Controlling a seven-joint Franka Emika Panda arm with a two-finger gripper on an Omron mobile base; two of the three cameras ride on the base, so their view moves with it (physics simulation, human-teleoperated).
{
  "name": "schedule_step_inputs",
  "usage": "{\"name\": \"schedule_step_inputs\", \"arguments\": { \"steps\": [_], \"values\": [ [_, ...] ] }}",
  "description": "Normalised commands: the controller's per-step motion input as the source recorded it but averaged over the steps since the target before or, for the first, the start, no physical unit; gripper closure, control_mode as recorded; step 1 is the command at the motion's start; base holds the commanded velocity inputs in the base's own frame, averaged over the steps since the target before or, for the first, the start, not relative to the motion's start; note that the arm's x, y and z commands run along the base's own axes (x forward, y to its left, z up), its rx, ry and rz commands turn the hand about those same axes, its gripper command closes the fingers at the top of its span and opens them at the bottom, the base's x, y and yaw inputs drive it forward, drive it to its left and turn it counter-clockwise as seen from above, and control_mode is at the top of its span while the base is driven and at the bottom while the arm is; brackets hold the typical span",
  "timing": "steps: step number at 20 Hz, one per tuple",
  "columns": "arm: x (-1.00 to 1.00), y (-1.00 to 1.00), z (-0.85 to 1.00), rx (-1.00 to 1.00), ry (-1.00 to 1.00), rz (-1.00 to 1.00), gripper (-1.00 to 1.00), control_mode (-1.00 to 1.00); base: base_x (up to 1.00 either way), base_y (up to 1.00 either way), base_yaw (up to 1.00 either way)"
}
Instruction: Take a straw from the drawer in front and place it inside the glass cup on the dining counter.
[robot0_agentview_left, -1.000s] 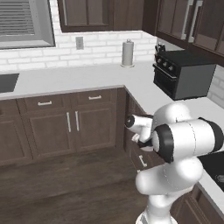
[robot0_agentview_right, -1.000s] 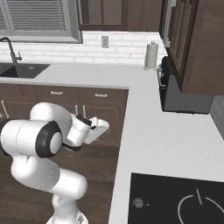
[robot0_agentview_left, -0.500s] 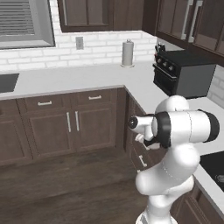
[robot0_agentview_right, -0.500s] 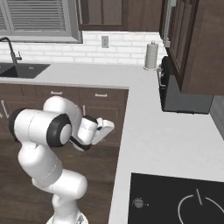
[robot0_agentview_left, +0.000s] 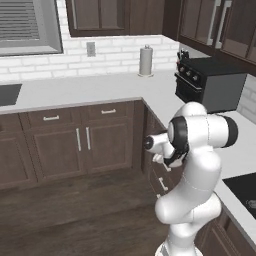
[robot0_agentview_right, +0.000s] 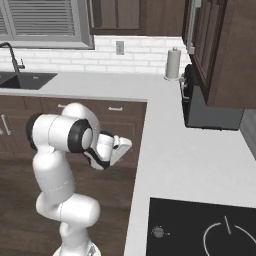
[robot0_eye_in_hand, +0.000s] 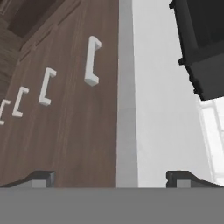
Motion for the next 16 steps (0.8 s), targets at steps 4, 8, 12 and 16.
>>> {"name": "schedule_step_inputs", "arguments": {
  "steps": [4, 8, 12, 16],
  "values": [
    [0.31, 0.00, -0.18, -0.08, 0.03, 0.00, -1.00, -1.00, 0.00, 0.00, 0.00],
    [0.36, -0.06, -0.17, -0.07, 0.04, 0.00, -1.00, -1.00, 0.00, 0.00, 0.00],
    [0.38, 0.00, -0.30, -0.09, 0.07, 0.00, -1.00, -1.00, 0.00, 0.00, 0.00],
    [0.39, -0.10, -0.23, -0.04, 0.05, 0.00, -1.00, -1.00, 0.00, 0.00, 0.00]
  ]
}}
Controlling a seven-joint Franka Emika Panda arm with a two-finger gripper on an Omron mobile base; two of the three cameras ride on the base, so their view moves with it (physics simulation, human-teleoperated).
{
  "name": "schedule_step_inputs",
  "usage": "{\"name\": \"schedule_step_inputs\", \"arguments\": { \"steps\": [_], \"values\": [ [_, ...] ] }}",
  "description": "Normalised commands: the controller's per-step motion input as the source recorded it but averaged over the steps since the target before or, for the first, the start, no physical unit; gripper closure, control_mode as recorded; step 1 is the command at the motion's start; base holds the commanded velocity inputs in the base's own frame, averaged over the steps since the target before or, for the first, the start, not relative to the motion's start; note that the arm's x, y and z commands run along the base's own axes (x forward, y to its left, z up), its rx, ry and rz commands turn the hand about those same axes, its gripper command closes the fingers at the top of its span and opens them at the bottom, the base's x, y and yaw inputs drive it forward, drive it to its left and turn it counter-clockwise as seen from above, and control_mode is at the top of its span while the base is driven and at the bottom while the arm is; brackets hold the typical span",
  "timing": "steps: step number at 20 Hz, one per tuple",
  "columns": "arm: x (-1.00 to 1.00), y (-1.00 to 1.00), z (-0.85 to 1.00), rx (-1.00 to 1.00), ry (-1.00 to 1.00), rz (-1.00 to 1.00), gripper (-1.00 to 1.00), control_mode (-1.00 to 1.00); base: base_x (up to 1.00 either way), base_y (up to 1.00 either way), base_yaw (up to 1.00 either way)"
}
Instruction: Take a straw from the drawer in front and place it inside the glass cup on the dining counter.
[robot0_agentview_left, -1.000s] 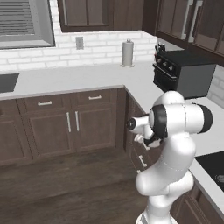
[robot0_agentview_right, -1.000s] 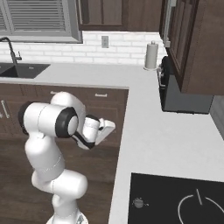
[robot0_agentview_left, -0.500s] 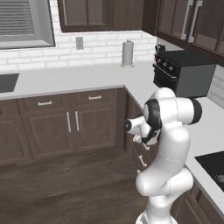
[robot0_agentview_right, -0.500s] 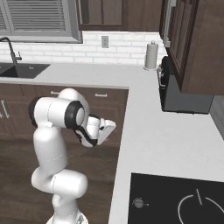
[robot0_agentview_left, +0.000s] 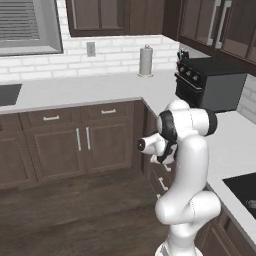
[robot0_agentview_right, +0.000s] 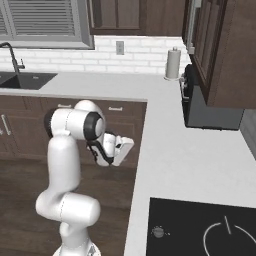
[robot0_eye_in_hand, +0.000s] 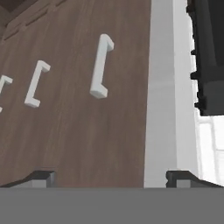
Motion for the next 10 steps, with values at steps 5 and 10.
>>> {"name": "schedule_step_inputs", "arguments": {
  "steps": [5, 10],
  "values": [
    [0.49, -0.17, -0.26, -0.01, 0.04, 0.00, -1.00, -1.00, 0.00, 0.00, 0.00],
    [0.56, -0.16, -0.31, 0.00, 0.02, 0.02, -1.00, -1.00, 0.00, 0.00, 0.00]
  ]
}}
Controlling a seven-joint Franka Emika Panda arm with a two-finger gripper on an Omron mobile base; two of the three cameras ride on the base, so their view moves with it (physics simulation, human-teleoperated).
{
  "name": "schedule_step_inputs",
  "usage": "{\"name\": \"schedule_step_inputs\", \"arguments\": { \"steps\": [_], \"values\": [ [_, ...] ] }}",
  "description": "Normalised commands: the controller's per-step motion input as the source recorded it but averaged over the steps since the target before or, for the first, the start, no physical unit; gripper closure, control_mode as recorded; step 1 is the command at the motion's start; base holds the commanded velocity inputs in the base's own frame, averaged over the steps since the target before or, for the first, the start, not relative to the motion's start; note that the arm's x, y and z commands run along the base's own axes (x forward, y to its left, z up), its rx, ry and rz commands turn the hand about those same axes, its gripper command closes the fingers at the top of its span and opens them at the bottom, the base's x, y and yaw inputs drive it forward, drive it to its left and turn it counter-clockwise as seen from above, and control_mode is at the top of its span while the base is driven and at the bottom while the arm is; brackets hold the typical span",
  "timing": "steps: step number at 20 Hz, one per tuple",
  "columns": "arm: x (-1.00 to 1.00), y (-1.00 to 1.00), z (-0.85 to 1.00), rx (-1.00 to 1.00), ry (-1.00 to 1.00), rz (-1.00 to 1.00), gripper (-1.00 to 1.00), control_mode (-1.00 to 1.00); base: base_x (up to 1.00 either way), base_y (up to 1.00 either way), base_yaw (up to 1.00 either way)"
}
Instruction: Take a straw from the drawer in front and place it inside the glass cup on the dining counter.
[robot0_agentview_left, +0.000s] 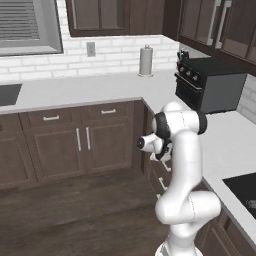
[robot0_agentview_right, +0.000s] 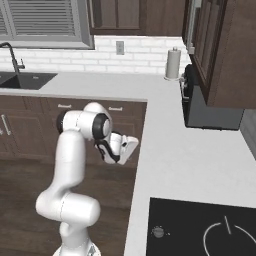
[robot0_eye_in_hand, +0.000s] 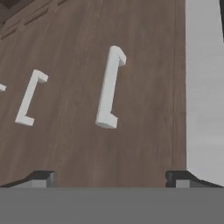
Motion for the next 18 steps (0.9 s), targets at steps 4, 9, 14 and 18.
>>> {"name": "schedule_step_inputs", "arguments": {
  "steps": [4, 9, 14, 18],
  "values": [
    [0.46, -0.13, -0.42, 0.00, 0.00, 0.05, -1.00, -1.00, 0.00, 0.00, 0.00],
    [0.45, -0.15, -0.45, 0.00, 0.03, 0.07, -1.00, -1.00, 0.00, 0.00, 0.00],
    [0.45, -0.20, -0.36, 0.00, 0.01, 0.07, -1.00, -1.00, 0.00, 0.00, 0.00],
    [0.29, -0.33, -0.08, 0.00, -0.03, 0.05, -1.00, -1.00, 0.00, 0.00, 0.00]
  ]
}}
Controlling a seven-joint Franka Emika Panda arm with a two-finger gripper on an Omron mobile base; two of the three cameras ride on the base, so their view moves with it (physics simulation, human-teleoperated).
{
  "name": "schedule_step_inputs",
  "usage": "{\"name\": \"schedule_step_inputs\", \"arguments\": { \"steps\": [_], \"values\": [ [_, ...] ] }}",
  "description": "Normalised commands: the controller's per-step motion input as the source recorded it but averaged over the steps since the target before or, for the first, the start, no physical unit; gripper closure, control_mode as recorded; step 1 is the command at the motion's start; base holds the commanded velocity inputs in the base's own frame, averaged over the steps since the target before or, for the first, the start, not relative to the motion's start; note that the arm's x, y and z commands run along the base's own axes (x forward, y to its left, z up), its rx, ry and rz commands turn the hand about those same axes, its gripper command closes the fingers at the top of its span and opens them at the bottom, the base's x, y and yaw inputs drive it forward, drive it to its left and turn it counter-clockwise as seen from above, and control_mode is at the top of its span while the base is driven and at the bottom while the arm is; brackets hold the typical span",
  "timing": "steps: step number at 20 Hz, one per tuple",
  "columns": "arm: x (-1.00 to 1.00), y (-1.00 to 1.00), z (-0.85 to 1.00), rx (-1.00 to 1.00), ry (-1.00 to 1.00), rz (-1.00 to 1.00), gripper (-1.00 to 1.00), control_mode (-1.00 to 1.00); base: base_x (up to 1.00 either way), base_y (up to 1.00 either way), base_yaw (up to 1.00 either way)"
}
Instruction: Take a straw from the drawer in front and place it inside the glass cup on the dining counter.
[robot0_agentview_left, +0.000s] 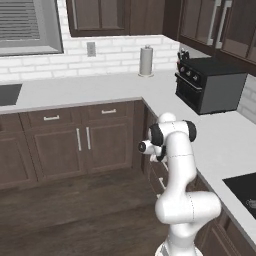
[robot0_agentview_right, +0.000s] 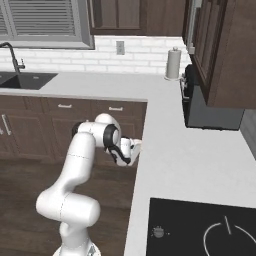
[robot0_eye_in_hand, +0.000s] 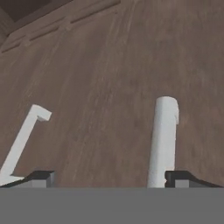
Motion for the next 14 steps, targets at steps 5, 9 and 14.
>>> {"name": "schedule_step_inputs", "arguments": {
  "steps": [5, 9, 14],
  "values": [
    [0.05, -0.41, -0.01, 0.00, -0.06, 0.05, -1.00, -1.00, 0.00, 0.00, 0.00],
    [0.41, -0.26, -0.13, 0.00, 0.00, 0.09, -1.00, -1.00, 0.00, 0.00, 0.00],
    [0.52, -0.29, -0.15, 0.00, 0.00, 0.11, -1.00, -1.00, 0.00, 0.00, 0.00]
  ]
}}
